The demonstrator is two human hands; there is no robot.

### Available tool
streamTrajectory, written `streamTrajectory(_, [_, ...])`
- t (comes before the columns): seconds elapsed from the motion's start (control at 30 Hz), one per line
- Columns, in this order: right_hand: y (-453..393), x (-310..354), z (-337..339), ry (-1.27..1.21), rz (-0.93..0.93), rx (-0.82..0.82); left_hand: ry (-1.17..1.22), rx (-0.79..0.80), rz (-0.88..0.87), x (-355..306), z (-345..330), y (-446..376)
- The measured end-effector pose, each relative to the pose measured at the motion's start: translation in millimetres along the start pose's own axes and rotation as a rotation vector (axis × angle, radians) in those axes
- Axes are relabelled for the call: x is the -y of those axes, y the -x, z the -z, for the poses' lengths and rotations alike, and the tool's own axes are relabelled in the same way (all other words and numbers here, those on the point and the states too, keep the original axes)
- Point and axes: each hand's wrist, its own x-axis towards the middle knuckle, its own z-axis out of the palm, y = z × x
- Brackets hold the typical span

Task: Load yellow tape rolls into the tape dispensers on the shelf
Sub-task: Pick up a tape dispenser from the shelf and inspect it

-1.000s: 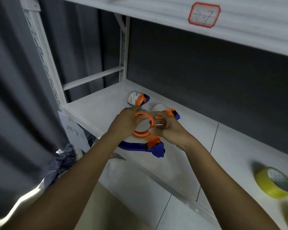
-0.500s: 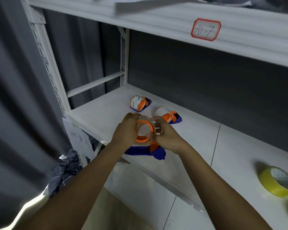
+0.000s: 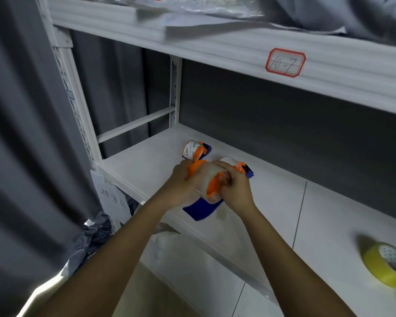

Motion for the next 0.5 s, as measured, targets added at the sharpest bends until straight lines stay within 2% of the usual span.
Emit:
streamTrajectory(0.1, [-1, 3, 0, -0.12, 0.036, 0.071, 0.218, -0.032, 0.063, 0, 10, 2])
streamTrajectory(0.17, [-2, 9, -2, -0.183, -0.001, 0.043, 0.36, -0.066, 0.072, 1, 11, 5])
streamTrajectory(0.23, [1, 15, -5, -0.416, -0.119, 0.049, 0.452, -0.181, 0.068, 0, 11, 9])
streamTrajectory(0.3, [3, 22, -14, -0.66, -0.273, 0.136, 0.43, -0.286, 0.04, 2, 10, 11])
streamTrajectory(0.37, [10, 28, -30, -0.555, -0.197, 0.183, 0.405, -0.33, -0.005, 6, 8, 15])
streamTrajectory(0.43, [16, 30, -50, -0.476, -0.068, 0.113, 0.395, -0.363, -0.022, 12, 8, 21])
streamTrajectory(0.5, [19, 26, -61, -0.583, -0.033, 0.06, 0.385, -0.415, -0.026, 19, 10, 25])
